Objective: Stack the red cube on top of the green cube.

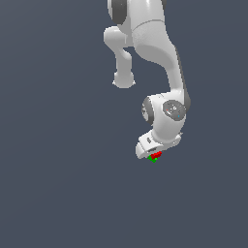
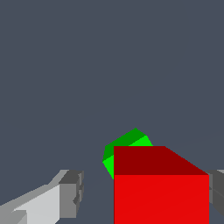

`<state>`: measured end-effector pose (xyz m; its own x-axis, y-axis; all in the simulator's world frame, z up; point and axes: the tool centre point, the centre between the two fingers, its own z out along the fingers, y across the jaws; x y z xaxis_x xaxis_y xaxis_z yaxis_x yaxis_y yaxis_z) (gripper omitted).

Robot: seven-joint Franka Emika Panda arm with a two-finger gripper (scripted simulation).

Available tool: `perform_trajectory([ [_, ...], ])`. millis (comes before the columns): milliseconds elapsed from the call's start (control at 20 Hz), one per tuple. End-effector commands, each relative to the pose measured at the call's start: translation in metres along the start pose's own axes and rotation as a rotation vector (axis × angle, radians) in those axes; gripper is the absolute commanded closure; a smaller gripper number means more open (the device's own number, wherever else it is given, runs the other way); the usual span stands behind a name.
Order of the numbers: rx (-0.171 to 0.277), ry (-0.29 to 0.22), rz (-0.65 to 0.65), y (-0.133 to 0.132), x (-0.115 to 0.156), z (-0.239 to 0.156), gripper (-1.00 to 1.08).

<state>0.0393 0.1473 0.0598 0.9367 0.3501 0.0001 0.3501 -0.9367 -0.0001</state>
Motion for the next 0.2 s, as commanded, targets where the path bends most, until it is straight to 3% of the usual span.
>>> perform_trajectory([
  [0,0.0,0.0,0.0,0.0,0.0001,0.0,-0.92],
  [150,0.0,0.0,0.0,0.0,0.0001,0.0,-0.92],
])
